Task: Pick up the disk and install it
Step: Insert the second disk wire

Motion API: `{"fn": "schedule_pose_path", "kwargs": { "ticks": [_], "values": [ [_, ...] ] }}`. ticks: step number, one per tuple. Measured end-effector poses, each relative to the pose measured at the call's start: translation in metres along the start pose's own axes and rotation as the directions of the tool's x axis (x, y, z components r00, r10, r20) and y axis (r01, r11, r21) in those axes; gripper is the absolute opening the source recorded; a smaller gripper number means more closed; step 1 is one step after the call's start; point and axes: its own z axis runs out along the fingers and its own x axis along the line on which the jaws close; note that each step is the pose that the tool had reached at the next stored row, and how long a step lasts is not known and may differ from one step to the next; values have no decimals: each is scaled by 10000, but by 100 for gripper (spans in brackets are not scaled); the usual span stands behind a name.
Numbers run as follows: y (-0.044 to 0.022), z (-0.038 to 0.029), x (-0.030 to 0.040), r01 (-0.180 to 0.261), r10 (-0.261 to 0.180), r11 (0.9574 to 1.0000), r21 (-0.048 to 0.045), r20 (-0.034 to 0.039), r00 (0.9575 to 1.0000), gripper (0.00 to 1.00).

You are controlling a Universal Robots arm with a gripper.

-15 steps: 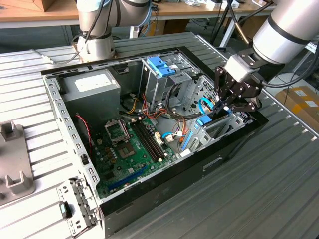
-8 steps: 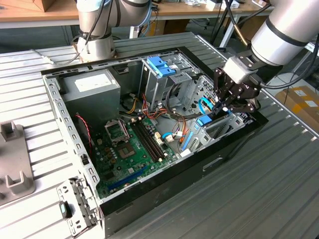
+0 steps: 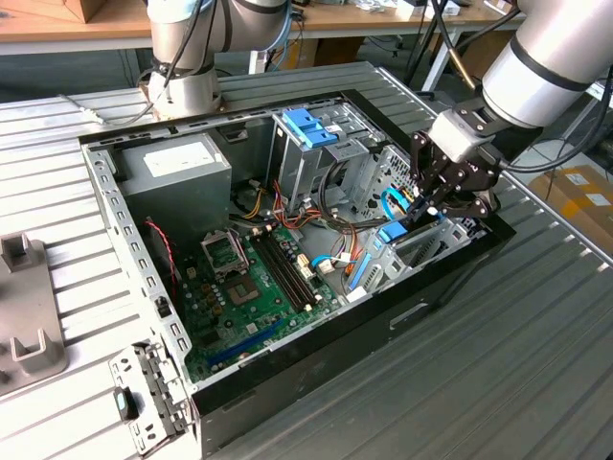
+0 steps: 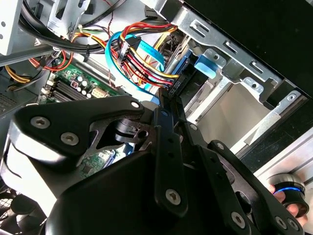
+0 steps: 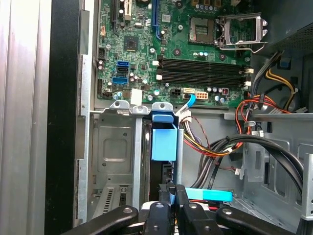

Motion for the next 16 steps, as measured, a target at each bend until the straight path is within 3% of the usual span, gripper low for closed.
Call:
{"fn": "schedule_pose_path", "kwargs": {
  "ticks": [6,7,9,10,11,13,16],
  "values": [
    [-1,8,0,1,-1,10000,2,14,10000,18],
    [0,9,1,1,-1,10000,2,14,10000,24],
    [0,3,0,1,-1,10000,0,3,10000,24],
    [0,3,0,0,0,10000,0,2,10000,30],
    [0,1,0,-1,1,10000,0,0,10000,30],
    [0,-42,-5,-2,2,10000,2,28,10000,30],
    [1,-180,-22,-2,2,10000,5,70,10000,30]
  ]
}}
